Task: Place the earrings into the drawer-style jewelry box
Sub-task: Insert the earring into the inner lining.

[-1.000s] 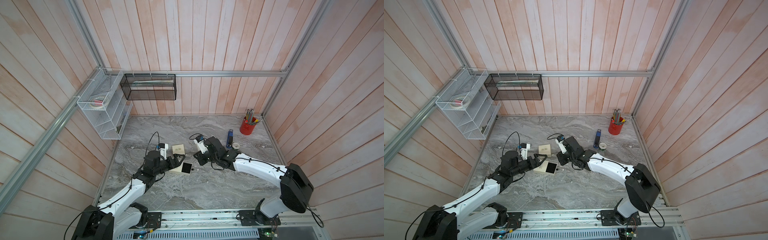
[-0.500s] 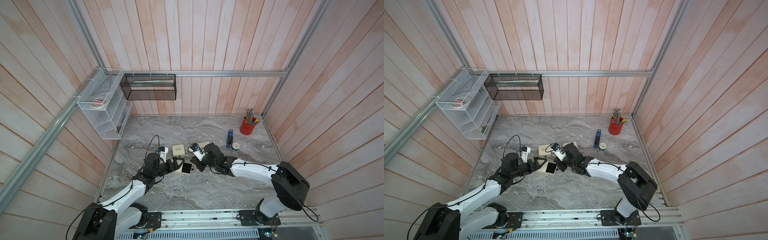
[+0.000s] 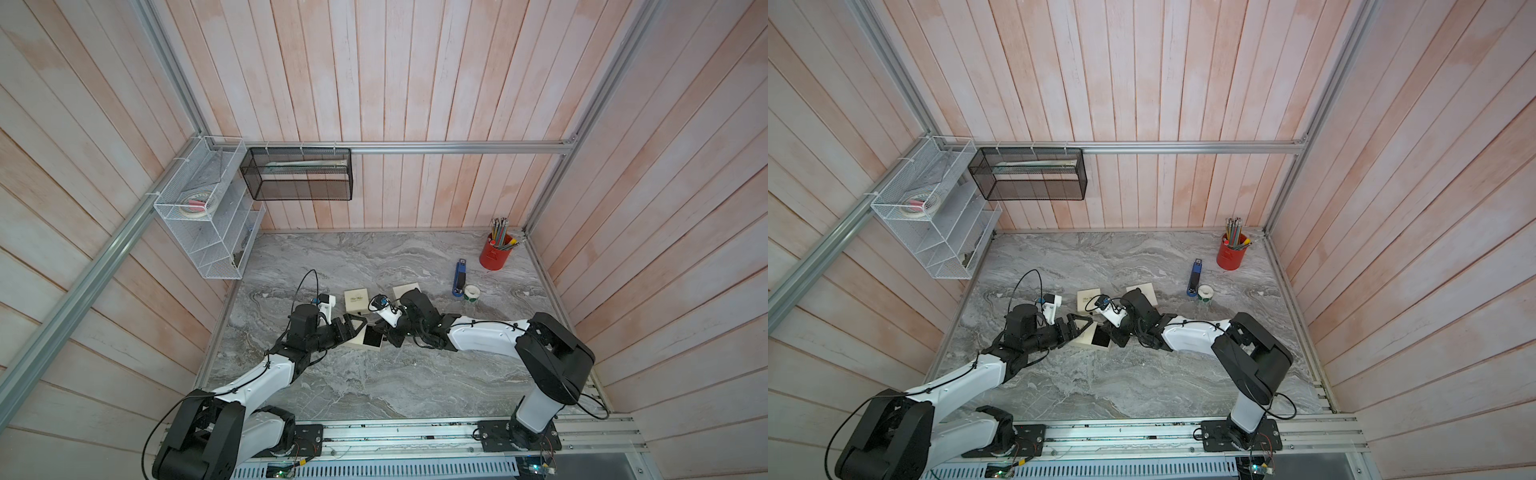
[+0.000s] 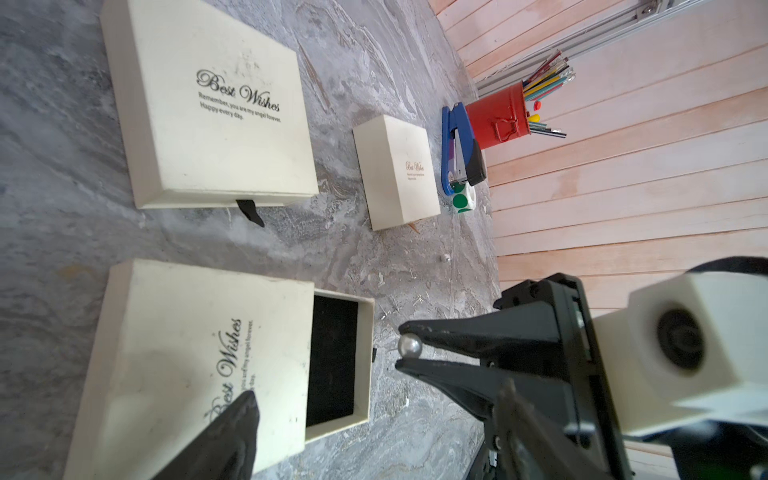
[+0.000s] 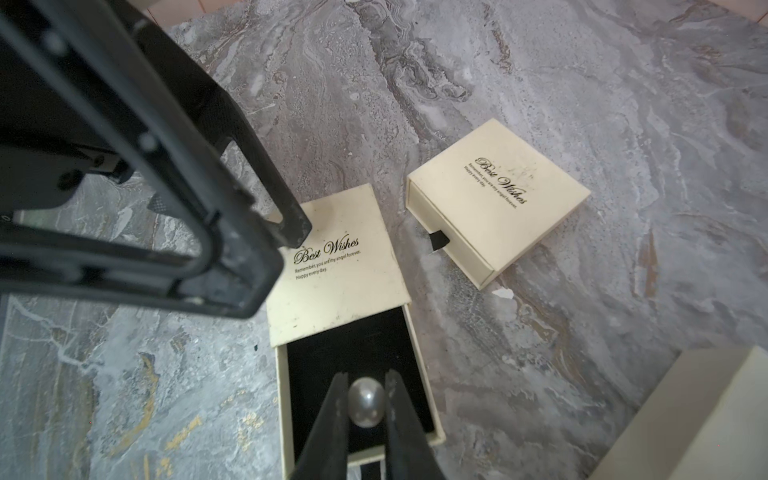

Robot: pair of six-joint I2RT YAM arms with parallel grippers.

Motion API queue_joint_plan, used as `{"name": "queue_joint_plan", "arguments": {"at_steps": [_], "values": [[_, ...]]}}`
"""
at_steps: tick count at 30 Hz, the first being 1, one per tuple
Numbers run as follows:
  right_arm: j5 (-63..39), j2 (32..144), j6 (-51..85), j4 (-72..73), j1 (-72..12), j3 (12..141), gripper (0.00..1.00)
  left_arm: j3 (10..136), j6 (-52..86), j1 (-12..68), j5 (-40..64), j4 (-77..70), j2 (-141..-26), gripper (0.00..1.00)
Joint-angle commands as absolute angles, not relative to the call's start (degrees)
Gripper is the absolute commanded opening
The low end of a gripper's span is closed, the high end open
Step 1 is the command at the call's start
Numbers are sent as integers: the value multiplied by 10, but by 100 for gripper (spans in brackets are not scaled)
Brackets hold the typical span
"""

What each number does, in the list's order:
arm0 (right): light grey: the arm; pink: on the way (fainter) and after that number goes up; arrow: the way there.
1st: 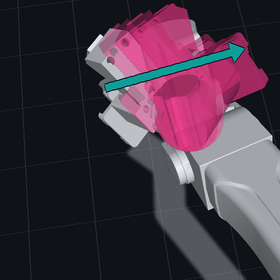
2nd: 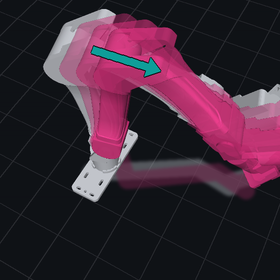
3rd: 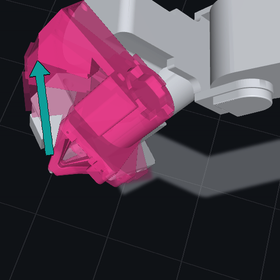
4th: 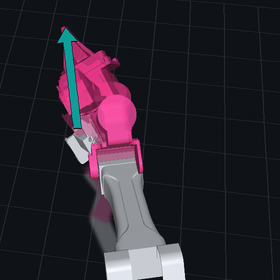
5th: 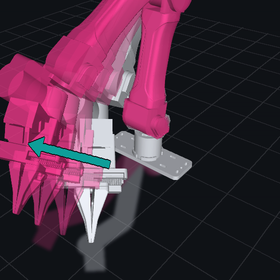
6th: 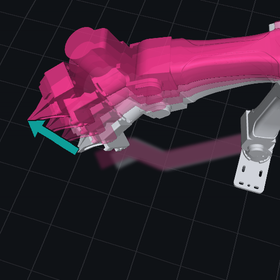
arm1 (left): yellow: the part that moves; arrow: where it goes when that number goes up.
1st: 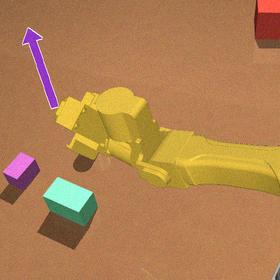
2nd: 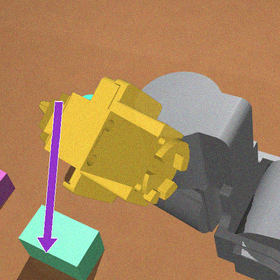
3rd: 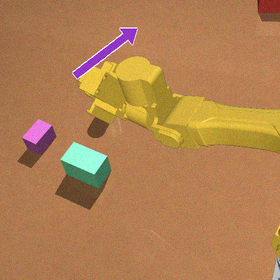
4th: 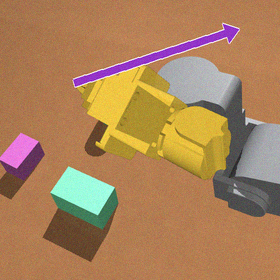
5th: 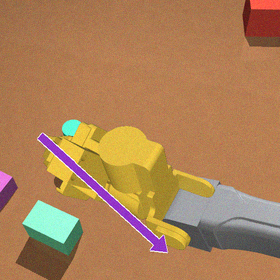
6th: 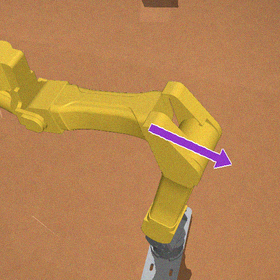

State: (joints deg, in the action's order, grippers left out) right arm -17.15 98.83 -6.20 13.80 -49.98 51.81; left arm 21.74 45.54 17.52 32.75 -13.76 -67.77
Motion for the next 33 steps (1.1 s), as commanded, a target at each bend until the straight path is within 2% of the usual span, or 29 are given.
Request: {"name": "queue_joint_plan", "arguments": {"at_steps": [1, 17, 33], "values": [[-189, 1005, -69, 154, -503, 542, 0, 224, 449, 169, 343, -164, -691, 85], [-179, 1053, -53, 149, -502, 565, 0, 219, 444, 163, 352, -182, -726, 60], [-160, 1074, -46, 149, -502, 569, 0, 215, 437, 162, 363, -192, -751, 57]]}}
